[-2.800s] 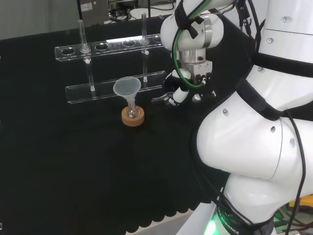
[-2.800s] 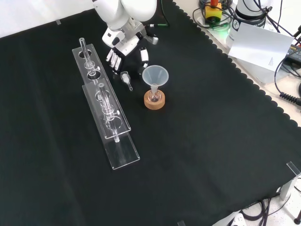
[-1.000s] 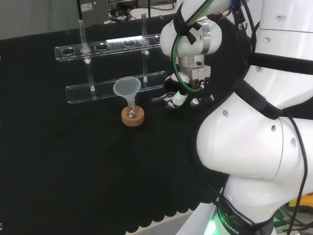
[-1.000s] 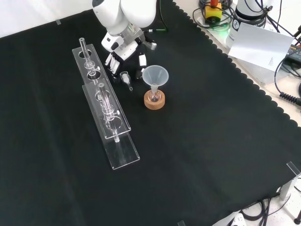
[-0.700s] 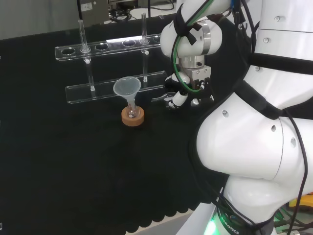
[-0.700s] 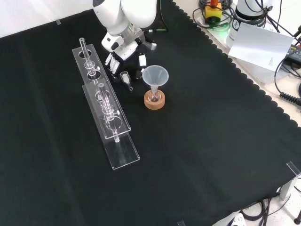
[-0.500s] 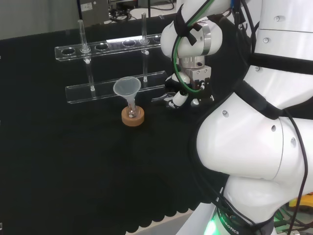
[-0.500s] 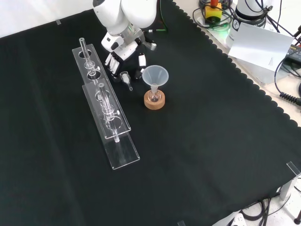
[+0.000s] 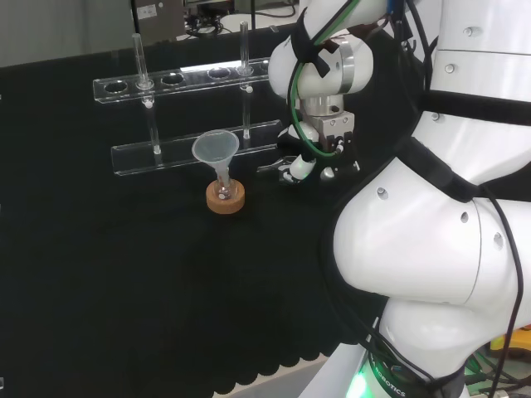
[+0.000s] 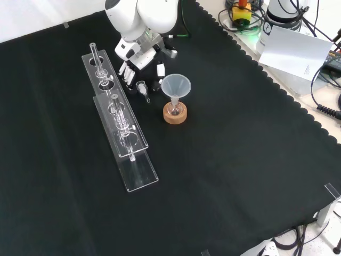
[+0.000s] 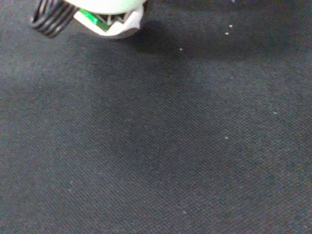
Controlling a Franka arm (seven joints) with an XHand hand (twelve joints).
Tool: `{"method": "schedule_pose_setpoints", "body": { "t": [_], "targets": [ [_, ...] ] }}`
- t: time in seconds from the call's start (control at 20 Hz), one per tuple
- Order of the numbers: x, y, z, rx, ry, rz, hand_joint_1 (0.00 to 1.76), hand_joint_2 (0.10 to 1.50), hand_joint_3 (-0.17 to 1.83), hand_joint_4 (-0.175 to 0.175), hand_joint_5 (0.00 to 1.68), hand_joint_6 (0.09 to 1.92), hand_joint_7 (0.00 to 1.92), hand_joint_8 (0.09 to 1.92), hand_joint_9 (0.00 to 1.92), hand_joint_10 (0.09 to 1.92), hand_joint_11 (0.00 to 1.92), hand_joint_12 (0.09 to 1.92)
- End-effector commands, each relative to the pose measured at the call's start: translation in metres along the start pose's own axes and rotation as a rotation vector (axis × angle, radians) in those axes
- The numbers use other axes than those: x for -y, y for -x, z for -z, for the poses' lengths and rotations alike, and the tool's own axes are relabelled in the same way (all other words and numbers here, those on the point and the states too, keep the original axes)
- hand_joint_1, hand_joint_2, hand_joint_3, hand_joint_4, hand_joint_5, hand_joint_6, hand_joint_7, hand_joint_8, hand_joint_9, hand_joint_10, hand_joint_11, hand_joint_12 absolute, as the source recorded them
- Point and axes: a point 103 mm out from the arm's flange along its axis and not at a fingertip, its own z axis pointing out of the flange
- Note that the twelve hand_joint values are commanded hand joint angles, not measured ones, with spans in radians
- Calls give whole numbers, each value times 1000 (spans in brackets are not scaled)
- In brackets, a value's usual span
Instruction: Pick up the weighing funnel.
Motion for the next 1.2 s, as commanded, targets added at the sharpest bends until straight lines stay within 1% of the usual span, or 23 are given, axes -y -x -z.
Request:
{"method": "schedule_pose_setpoints", "body": {
  "t": [0.05, 0.45, 0.6, 0.65, 0.7, 0.75, 0.8, 0.85, 0.95, 1.05, 1.2],
  "targets": [
    [-1, 1, -2, -1, -6, 2, 927, 627, 697, -18, 531, 825, 581, 746, 704, 563, 383, 1306],
    [1, 5, -1, 7, -5, -6, 932, 632, 702, -16, 543, 841, 586, 748, 710, 563, 384, 1305],
    [1, 6, 0, 17, 2, -13, 943, 639, 705, -10, 573, 858, 623, 760, 720, 565, 388, 1305],
    [1, 5, 1, 24, 8, -17, 951, 645, 705, 0, 608, 875, 665, 759, 736, 562, 393, 1303],
    [0, 4, 2, 31, 12, -21, 961, 656, 706, 20, 668, 896, 732, 765, 772, 554, 403, 1299],
    [0, 3, 2, 36, 18, -22, 980, 764, 579, 80, 777, 971, 809, 788, 818, 548, 416, 1300],
    [0, 2, 3, 37, 21, -20, 996, 865, 438, 124, 861, 1014, 885, 807, 871, 536, 434, 1295],
    [-1, 2, 3, 41, 26, -19, 1008, 927, 342, 150, 918, 1025, 957, 820, 927, 528, 457, 1287],
    [-1, 0, 4, 54, 24, -16, 1025, 963, 277, 170, 982, 1011, 1076, 810, 1020, 508, 509, 1256],
    [-2, 0, 5, 66, 22, -17, 1034, 948, 301, 175, 1007, 1000, 1147, 779, 1083, 482, 565, 1221],
    [-2, 0, 6, 74, 17, -18, 1042, 913, 363, 175, 1025, 992, 1190, 754, 1131, 455, 624, 1193]
  ]
}}
